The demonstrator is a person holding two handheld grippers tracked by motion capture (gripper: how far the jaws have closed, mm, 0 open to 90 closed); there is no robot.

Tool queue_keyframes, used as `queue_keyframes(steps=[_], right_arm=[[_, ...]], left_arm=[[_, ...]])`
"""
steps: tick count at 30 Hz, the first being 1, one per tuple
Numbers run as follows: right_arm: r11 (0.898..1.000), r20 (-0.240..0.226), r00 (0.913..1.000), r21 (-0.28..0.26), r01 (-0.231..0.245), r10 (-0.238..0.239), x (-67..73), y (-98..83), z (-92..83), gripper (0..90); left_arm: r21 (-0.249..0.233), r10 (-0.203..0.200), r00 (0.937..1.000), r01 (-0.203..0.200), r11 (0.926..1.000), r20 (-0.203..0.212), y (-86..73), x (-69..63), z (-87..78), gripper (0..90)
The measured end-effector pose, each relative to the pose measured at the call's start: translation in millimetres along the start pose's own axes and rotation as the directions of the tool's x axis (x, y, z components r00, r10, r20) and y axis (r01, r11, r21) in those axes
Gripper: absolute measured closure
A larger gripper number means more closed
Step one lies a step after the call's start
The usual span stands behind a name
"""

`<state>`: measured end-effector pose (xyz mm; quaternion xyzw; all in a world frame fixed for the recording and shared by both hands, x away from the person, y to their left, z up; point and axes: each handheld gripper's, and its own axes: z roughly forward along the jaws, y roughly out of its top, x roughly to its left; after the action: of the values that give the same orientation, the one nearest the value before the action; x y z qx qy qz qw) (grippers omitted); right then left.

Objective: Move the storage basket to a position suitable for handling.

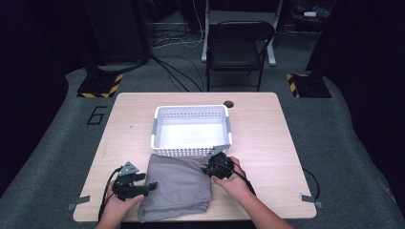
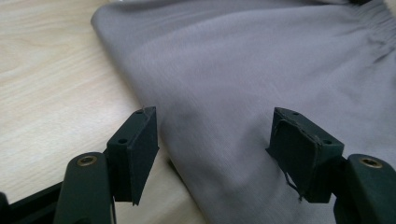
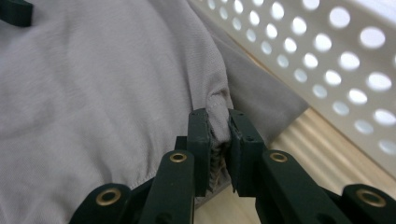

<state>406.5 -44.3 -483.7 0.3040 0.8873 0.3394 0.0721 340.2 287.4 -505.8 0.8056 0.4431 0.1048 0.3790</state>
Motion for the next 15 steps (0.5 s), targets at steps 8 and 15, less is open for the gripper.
queue_keyframes(steps=[8, 15], right_arm=[[0.999, -0.017, 0.9993, 0.016, -0.034, 0.034, 0.7, -21.4, -16.5, 81.5], [0.998, -0.020, 0.9981, 0.005, -0.059, 0.059, -3.9, -32.4, -23.9, 70.9]], left_arm=[[0.039, 0.005, 0.9998, -0.006, 0.9992, 0.018, -3.6, -9.5, 8.8, 30.9], [0.063, 0.034, 0.9992, -0.035, 0.9974, 0.018, -4.6, -23.6, 14.1, 31.6]])
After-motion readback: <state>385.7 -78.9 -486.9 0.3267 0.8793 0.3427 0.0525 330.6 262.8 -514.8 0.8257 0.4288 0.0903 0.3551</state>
